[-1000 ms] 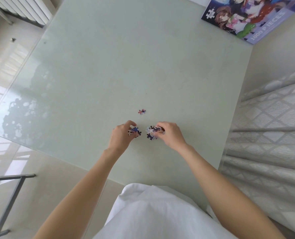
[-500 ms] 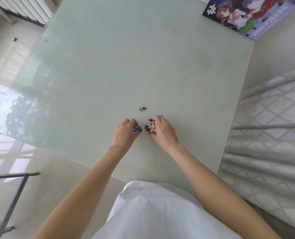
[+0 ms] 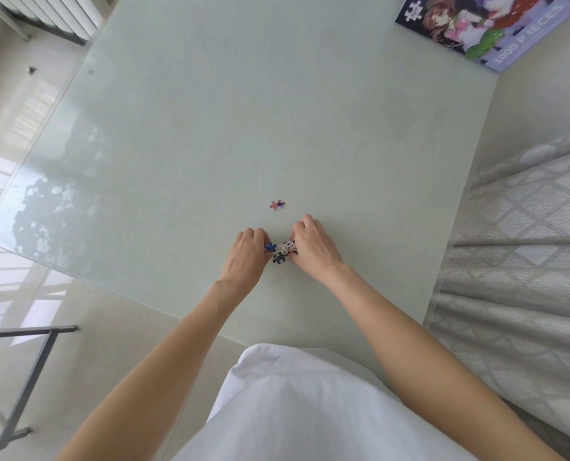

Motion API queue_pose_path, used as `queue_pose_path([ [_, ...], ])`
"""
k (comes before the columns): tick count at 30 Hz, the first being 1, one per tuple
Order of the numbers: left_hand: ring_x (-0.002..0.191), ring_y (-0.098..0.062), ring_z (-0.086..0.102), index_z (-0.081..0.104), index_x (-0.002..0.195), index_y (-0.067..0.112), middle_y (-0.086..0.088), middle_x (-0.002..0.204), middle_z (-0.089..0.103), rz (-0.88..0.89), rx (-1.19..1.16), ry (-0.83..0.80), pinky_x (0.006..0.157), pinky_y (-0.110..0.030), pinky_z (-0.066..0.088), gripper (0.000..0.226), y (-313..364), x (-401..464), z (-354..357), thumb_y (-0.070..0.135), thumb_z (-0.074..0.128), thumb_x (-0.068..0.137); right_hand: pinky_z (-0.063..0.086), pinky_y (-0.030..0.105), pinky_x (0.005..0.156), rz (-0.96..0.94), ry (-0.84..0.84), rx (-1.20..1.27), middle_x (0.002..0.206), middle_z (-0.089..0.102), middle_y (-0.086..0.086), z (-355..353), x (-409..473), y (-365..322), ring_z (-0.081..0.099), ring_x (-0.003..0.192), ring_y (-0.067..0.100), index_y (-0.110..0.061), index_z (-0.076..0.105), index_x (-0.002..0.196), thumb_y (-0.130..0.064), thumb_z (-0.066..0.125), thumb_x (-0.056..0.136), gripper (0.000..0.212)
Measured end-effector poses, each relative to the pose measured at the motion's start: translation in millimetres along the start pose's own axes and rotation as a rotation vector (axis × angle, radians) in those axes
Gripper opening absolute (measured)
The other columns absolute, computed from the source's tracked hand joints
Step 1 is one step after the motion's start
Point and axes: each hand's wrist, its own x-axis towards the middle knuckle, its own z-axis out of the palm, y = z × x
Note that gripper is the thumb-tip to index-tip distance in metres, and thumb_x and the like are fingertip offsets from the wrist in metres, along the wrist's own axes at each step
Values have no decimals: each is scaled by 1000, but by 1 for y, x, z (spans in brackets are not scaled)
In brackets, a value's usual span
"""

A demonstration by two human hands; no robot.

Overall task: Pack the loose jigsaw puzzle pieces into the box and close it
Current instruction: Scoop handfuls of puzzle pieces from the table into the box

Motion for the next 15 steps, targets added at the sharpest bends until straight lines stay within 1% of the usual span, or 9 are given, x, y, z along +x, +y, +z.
queue_pose_path([
  [2,97,-31,47,52,108,2,-15,105,52,24,-7,10,79,-30,36,20,0,0,2,8,55,89,42,31,77,-11,-14,17,114,48,13,-1,-1,-1,48,106,27,-3,49,110,-9,57,85,27],
  [4,96,-31,47,53,106,3,-15,106,50,41,-14,40,76,-31,39,20,-1,-2,2,6,57,87,39,31,71,-19,-11,38,110,53,13,-1,-3,-1,53,101,29,-4,48,107,-8,56,85,24],
  [7,91,-30,49,55,104,5,-12,103,53,48,-6,56,73,-29,37,18,-1,-3,2,7,58,87,33,30,62,-27,17,52,103,60,11,-2,-7,-3,58,91,32,-5,47,105,-12,57,86,23],
  [10,89,-31,51,54,104,6,-12,95,57,53,12,41,71,-29,35,17,-1,-3,2,9,57,88,31,30,59,-31,54,60,96,63,9,0,-12,-4,59,85,32,-8,46,107,-12,56,86,23],
  [12,90,-29,50,53,107,5,-12,96,57,47,-1,26,74,-27,33,20,-2,-2,1,12,57,88,32,30,60,-12,73,106,96,64,10,2,-15,-3,59,85,32,-8,46,112,-11,56,86,28],
  [15,92,-29,50,51,108,5,-12,98,57,40,-6,7,76,-28,35,23,-3,0,-2,15,58,89,33,29,63,-10,77,100,106,61,8,4,-16,-2,57,96,29,-9,49,113,-10,54,88,26],
])
